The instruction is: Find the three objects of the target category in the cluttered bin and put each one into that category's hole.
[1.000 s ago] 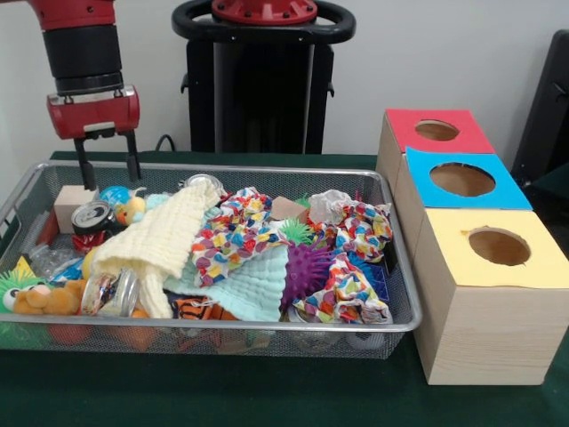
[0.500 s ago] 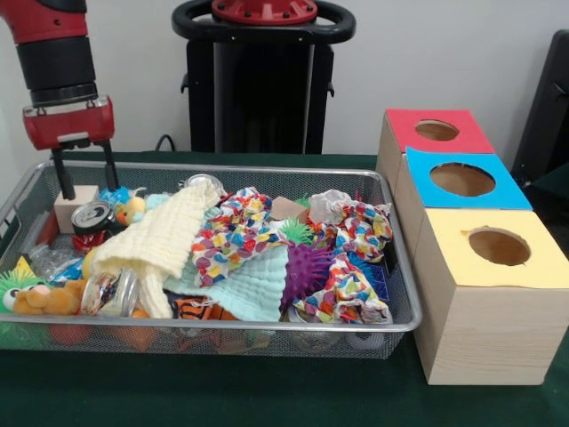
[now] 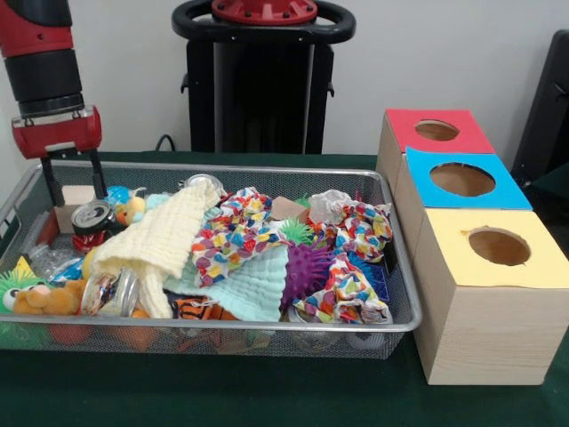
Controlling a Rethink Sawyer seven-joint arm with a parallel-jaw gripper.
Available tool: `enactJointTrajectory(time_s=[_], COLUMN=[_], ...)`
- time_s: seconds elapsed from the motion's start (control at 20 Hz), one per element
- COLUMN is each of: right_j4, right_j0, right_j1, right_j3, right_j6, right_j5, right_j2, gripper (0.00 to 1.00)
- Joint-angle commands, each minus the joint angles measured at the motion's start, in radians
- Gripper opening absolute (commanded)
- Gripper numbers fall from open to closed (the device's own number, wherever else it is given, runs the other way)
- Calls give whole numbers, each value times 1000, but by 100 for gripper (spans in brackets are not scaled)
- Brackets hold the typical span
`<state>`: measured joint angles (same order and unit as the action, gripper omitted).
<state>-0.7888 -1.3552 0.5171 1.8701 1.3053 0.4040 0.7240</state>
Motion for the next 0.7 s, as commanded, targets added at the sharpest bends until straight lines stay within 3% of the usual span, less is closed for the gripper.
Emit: enactJointTrajectory(time_s=[0.05, 0.45, 0.7], right_j4=[-102, -156, -156], right_j0=[-7, -4, -4], right_j1=[-72, -100, -126], right_j3=[-108, -115, -149], right_j6=[-308, -273, -260], right_j5=[100, 63, 91], right_j2=[52, 54, 33], gripper=[100, 100, 100])
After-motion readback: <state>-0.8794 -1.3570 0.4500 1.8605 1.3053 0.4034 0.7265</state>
